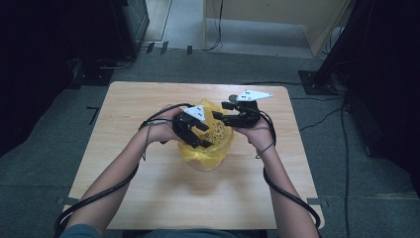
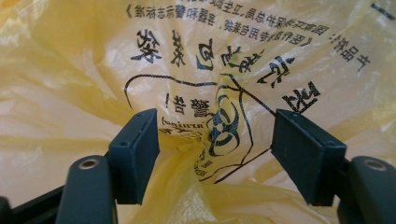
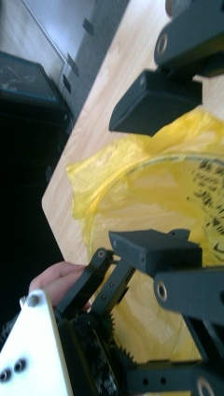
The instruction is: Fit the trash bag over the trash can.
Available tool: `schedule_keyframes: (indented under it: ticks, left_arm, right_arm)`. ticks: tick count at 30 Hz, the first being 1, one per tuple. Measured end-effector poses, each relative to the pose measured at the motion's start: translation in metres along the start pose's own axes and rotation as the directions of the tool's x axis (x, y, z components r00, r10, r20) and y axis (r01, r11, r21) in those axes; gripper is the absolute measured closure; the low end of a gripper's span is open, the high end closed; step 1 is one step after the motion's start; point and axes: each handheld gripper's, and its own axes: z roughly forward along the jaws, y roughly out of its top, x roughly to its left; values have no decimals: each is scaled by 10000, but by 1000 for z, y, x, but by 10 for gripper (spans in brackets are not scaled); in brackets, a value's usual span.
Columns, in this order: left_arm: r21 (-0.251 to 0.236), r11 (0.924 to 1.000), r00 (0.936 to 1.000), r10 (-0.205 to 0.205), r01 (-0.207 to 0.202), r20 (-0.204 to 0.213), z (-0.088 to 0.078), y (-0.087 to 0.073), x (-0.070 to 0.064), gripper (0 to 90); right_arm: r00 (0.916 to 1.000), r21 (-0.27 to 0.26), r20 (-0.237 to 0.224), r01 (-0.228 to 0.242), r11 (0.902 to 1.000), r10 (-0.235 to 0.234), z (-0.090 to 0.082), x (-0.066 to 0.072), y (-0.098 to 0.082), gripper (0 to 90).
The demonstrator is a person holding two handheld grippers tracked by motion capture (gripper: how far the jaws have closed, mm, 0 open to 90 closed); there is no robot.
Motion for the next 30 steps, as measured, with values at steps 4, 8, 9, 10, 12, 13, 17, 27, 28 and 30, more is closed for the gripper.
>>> schedule_keyframes:
  ticks: [4, 8, 9, 10, 12, 13, 17, 27, 28, 30]
  left_arm:
    - [-373, 9988, 9995, 316, -317, -41, -3, 0, -1, 327]
    - [-1258, 9917, 9990, 225, -272, -383, -17, 5, -1, 332]
    - [-1387, 9899, 9988, 228, -286, -438, -22, 6, -2, 332]
    - [-1475, 9887, 9985, 209, -282, -508, -27, 6, -2, 332]
    - [-1582, 9870, 9972, 166, -281, -734, -37, 5, -4, 330]
    - [-1628, 9864, 9964, 106, -242, -840, -42, 3, -5, 330]
    - [-1688, 9857, 9925, -231, 26, -1198, -58, -8, -5, 332]
    - [-2366, 9696, 9807, -1039, 627, -1656, -79, -34, 1, 340]
    - [-2406, 9686, 9793, -1059, 624, -1723, -80, -35, 1, 341]
    - [-2469, 9669, 9760, -1127, 645, -1864, -81, -36, 1, 344]
  right_arm:
    - [9976, 212, -694, -61, 9998, 75, 4, -2, 1, 405]
    - [9958, 100, -847, -337, 9994, 344, 5, -3, 2, 392]
    - [9967, 85, -747, -306, 9995, 312, 4, -3, 3, 387]
    - [9972, 37, -699, -263, 9996, 265, 3, -2, 3, 383]
    - [9966, -60, -752, -352, 9994, 347, 2, -2, 5, 385]
    - [9936, 66, -975, -575, 9983, 579, 2, -2, 6, 383]
    - [9745, 228, -1651, -1505, 9883, 1522, 5, -2, 8, 392]
    - [9670, 681, -2427, 961, 9930, -769, 17, 27, 12, 429]
    - [9646, 740, -2483, 1101, 9912, -887, 19, 30, 12, 433]
    - [9606, 967, -2577, 1329, 9864, -1042, 24, 34, 10, 460]
